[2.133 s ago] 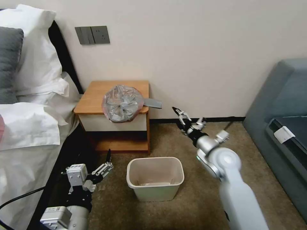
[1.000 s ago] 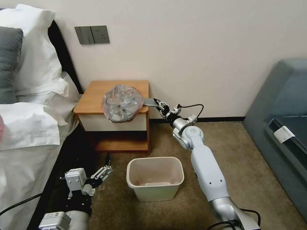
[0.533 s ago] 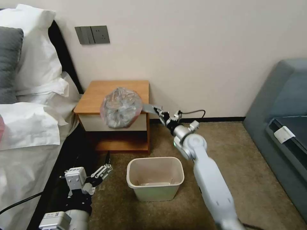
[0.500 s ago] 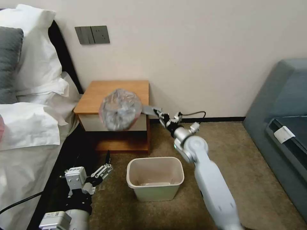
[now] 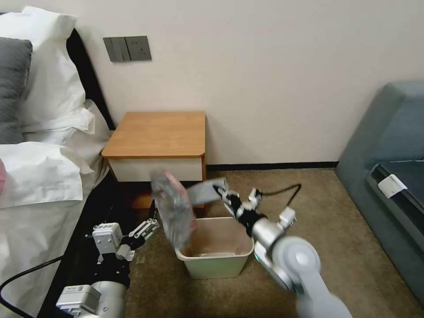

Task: Pick up the garbage bag from the table and place it over the trash can.

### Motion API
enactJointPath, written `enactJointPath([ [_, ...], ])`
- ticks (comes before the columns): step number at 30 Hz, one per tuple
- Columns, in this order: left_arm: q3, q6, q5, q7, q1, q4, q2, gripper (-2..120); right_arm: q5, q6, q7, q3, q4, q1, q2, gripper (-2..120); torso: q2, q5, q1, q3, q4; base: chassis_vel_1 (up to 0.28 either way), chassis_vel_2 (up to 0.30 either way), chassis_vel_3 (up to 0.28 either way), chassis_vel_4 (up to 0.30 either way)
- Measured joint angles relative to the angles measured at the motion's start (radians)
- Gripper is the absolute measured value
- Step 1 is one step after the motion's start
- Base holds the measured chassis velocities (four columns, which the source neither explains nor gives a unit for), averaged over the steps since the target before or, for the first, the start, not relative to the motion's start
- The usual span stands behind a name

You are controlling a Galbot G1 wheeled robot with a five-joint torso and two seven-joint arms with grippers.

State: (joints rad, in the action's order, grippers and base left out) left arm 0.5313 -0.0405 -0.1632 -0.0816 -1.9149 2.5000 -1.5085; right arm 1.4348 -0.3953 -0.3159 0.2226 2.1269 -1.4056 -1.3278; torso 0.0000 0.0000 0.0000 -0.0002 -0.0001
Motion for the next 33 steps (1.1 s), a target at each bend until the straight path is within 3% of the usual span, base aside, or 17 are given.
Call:
enactJointPath([
  [2,-0.003,0.001,-0.002,0.0,0.015,0.0,0.002,100,-0.081,0.02,0.023,-0.013,-0.004,-0.031,0.023,0,0.0,0.0001,0.0,0.0,0.0001,0.0,0.0,0.0,0.0],
  [11,-0.006,0.007,-0.008,-0.002,0.036,0.0,0.002,100,-0.18,-0.004,0.047,0.0,-0.005,-0.059,0.071,3,0.0,0.0001,0.0,0.0,0.0001,0.0,0.0,0.0,0.0],
  [15,-0.008,0.007,-0.012,-0.002,0.046,0.0,0.007,100,-0.209,-0.04,-0.006,0.0,-0.004,-0.03,0.126,21,0.0,0.0002,0.0,0.0,0.0001,0.0,0.0,0.0,0.0],
  [17,-0.008,0.007,-0.012,-0.002,0.046,0.0,0.007,100,-0.209,-0.04,-0.006,0.0,-0.004,-0.03,0.126,21,0.0,0.0002,0.0,0.0,0.0001,0.0,0.0,0.0,0.0],
  [20,-0.008,0.013,-0.024,-0.015,0.059,0.0,0.01,100,-0.104,-0.095,-0.164,-0.01,0.035,0.001,0.19,39,0.0,0.0,0.0,0.0,0.0002,0.0,0.0,0.0,0.0],
  [28,-0.005,0.019,-0.052,-0.05,0.077,0.0,0.02,100,-0.061,-0.118,-0.208,0.031,0.072,0.001,0.275,62,0.0,0.0001,0.0,0.0,0.0002,0.0,0.0,0.0,0.0],
  [33,-0.019,-0.007,-0.052,-0.064,0.077,-0.018,0.046,100,-0.039,-0.135,-0.217,0.14,0.108,-0.003,0.323,82,0.0,0.0001,0.0,0.0,0.0001,0.0,0.0,0.0,0.0],
])
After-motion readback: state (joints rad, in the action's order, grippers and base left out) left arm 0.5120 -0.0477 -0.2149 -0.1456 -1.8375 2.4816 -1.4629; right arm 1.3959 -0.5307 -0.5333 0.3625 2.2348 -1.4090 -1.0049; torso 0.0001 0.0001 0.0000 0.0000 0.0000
